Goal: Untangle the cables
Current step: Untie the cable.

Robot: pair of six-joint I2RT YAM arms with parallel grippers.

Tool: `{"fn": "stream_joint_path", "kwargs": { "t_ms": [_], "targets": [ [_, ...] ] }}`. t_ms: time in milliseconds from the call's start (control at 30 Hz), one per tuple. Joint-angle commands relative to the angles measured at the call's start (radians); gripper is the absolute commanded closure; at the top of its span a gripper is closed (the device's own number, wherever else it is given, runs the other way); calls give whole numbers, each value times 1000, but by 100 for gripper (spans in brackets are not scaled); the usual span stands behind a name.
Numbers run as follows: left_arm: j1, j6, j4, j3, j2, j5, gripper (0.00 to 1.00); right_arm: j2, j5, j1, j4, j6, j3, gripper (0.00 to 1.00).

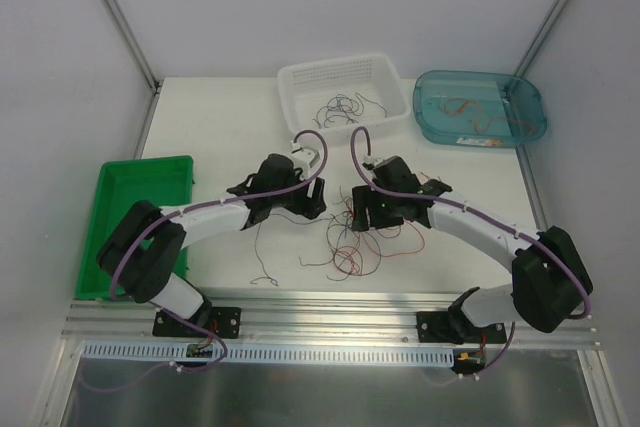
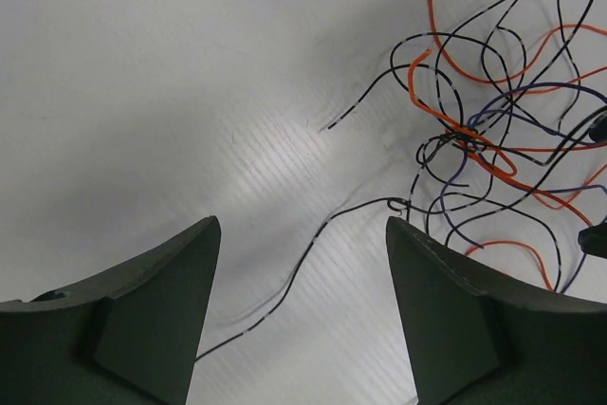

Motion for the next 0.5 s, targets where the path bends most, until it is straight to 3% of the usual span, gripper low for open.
{"fn": "stream_joint_path", "kwargs": {
  "t_ms": [0, 167, 267, 367, 467],
  "targets": [
    [-7, 90, 105, 62, 57, 21, 30, 60, 26, 4, 92, 92, 32, 32],
    [-7, 127, 153, 70, 99, 122, 30, 186, 82, 10, 33, 100, 84, 40],
    [-7, 136, 154, 82, 116, 180, 31, 198, 116, 9, -16, 57, 79, 56],
    [-9, 153, 156, 103, 142, 255, 32, 184, 174, 6, -53, -8, 65, 87],
    [-7, 171, 154, 129, 195, 299, 33, 180, 187, 0, -72, -61, 52, 99]
  ]
}}
